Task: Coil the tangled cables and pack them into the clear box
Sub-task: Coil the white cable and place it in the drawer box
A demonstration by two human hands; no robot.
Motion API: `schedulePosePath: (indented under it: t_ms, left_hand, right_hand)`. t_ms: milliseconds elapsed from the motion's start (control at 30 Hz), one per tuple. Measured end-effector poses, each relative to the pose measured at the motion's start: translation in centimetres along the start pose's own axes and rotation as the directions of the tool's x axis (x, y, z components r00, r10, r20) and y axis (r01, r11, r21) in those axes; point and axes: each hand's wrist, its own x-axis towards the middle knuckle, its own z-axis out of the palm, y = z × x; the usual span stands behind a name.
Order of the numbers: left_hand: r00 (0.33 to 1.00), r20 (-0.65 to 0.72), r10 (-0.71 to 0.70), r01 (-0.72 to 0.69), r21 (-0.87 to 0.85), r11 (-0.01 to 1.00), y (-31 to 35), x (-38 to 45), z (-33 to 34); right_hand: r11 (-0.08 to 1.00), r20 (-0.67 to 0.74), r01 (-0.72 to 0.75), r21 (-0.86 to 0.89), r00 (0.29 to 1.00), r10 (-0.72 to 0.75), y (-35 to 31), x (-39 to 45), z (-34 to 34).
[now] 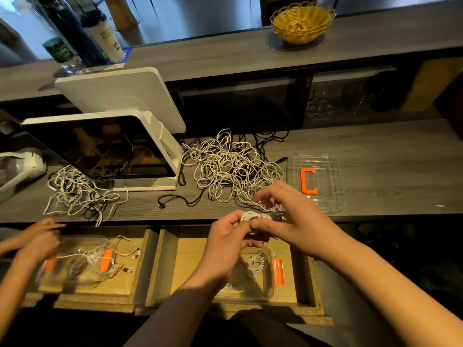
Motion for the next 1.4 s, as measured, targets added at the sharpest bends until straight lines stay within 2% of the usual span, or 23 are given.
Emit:
schedulePosePath:
  t_ms: [100,200,300,467,600,733,867,1000,1100,1233,1400]
  left_hand:
    - [0.999,0.041,0.023,-0.025,0.043,0.999,-0.1,-0.2,0.3]
    - [0.998,0.061,0.027,-0.031,0.067,0.997,-0.3,0.0,0.6]
    - [0.994,0.110,-0.027,0.028,-0.008,1.000,-0.5,0.3,0.7]
    - [0.966,0.247,-0.076,0.141,-0.259,0.956,-0.5,0.8,0.2]
    - [0.953,0.268,-0.143,0.205,-0.220,0.954,-0.7,1.3,0.1]
    - [0.928,0.325,-0.184,0.234,-0.121,0.965,-0.5,1.5,-0.1]
    - [0.851,0.446,-0.277,0.355,-0.101,0.929,-0.5,1.1,0.0]
    - [0.815,0.517,-0.261,0.407,-0.190,0.894,-0.5,0.8,0.3]
    - [0.856,0.463,-0.230,0.375,-0.251,0.892,-0.3,0.6,0.4]
    - [0.957,0.205,-0.204,0.270,-0.383,0.883,-0.2,0.9,-0.3]
    - [0.968,-0.011,-0.251,0.216,-0.474,0.853,-0.1,1.1,-1.1]
  right_hand:
    - [0.964,0.179,-0.146,0.225,0.978,0.106,0.7,0.1,-0.4]
    - [0.910,0.220,-0.229,0.346,0.962,0.159,1.1,-0.2,-0.8]
    - [0.844,0.257,-0.294,0.449,0.947,0.193,1.2,-0.4,-0.8]
    - [0.790,0.243,-0.312,0.527,0.947,0.212,1.5,-0.5,-1.2]
    - [0.811,0.174,-0.278,0.514,0.960,0.219,1.5,-0.9,-1.4]
    - [0.787,0.148,-0.256,0.561,0.967,0.209,1.4,-1.0,-1.6]
    - [0.740,0.228,-0.284,0.610,0.957,0.179,1.1,-0.9,-1.6]
    - [0.730,0.289,-0.308,0.609,0.944,0.158,1.0,-1.2,-2.1]
    - [0.741,0.315,-0.333,0.584,0.934,0.171,1.1,-1.6,-2.3]
    - [0.730,0.350,-0.371,0.574,0.917,0.190,1.1,-2.1,-1.3]
    - [0.763,0.324,-0.368,0.532,0.921,0.219,0.6,-2.7,0.6]
